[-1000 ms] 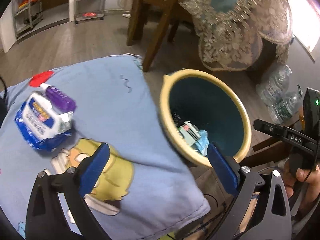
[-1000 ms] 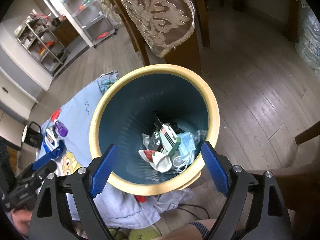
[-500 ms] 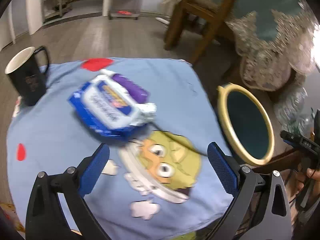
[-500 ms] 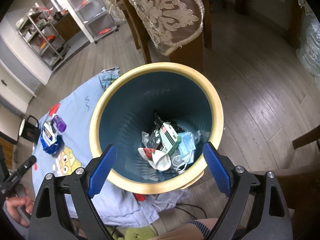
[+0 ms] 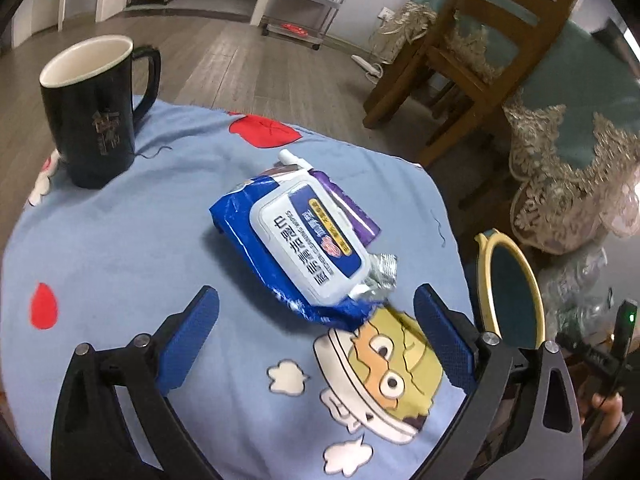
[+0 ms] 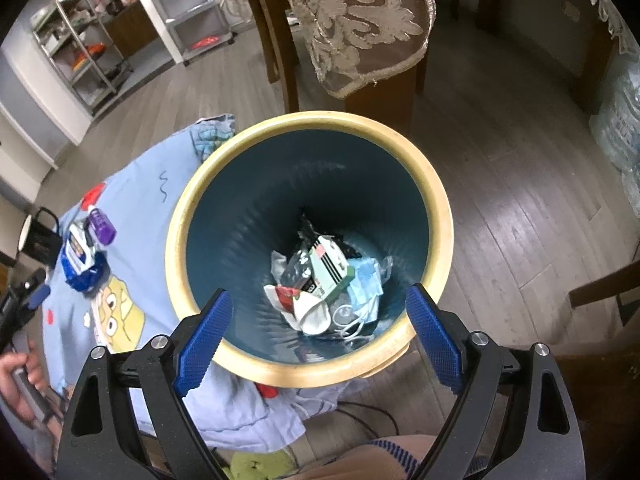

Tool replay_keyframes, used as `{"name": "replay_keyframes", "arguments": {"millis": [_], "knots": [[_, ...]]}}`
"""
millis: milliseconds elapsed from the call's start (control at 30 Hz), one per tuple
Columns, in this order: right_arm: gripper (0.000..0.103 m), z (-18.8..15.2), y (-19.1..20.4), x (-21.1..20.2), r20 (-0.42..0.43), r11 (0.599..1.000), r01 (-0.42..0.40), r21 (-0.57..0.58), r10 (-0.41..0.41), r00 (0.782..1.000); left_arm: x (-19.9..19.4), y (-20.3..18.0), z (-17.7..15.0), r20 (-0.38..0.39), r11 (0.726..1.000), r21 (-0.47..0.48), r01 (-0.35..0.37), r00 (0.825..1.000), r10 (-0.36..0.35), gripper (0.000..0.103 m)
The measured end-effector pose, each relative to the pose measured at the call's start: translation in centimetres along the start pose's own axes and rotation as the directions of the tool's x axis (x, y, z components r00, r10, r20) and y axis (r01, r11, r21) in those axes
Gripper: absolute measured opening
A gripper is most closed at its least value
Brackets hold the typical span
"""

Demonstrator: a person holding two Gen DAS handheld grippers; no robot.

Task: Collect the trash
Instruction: 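Grasp the blue wet-wipes pack with the left gripper while the right grasps the purple spray bottle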

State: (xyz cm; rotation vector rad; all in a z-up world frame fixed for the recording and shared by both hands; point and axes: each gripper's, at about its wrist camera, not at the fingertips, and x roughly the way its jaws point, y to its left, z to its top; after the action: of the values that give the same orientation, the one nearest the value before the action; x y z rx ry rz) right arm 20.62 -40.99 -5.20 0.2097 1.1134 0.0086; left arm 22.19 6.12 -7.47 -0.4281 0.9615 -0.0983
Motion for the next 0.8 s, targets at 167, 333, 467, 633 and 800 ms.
{"name": "replay_keyframes", "arguments": {"millis": [167,333,467,633,800], "knots": [[0.089,-0.1,0.3,0.2,-0.002,0.999,0.031,-0.021,-0.031,1.0,2.4,1.3,0.4,-0.036,0.999,-0.035,-0.036,0.999,0.035,0.065],[0.089,-0.1,0.3,0.4,-0.012,0.999,0.046,-0.028,-0.047,0.999,3.7,2.8,0.4,-0.044,0.992,-0.123,0.022,0.999,-0.028,0.053],[0.089,-0.1,0.6,0.7,-0.022,0.997,0.065,-0.049,-0.066,0.998,4.3,3.4,0.5,-0.058,0.988,-0.143,0.051,0.997,-0.059,0.012],[0.089,-0.1,1.4,0.7,-0.023,0.997,0.062,-0.051,-0.064,0.998,3.4,3.8,0.5,-0.033,0.987,-0.146,0.062,0.997,-0.068,0.001],[0.089,-0.5,5.6,1.2,0.001,0.992,0.009,-0.128,-0.009,1.0,1.8,5.0,-0.3,-0.05,0.985,-0.163,0.062,0.996,-0.071,0.001]]}}
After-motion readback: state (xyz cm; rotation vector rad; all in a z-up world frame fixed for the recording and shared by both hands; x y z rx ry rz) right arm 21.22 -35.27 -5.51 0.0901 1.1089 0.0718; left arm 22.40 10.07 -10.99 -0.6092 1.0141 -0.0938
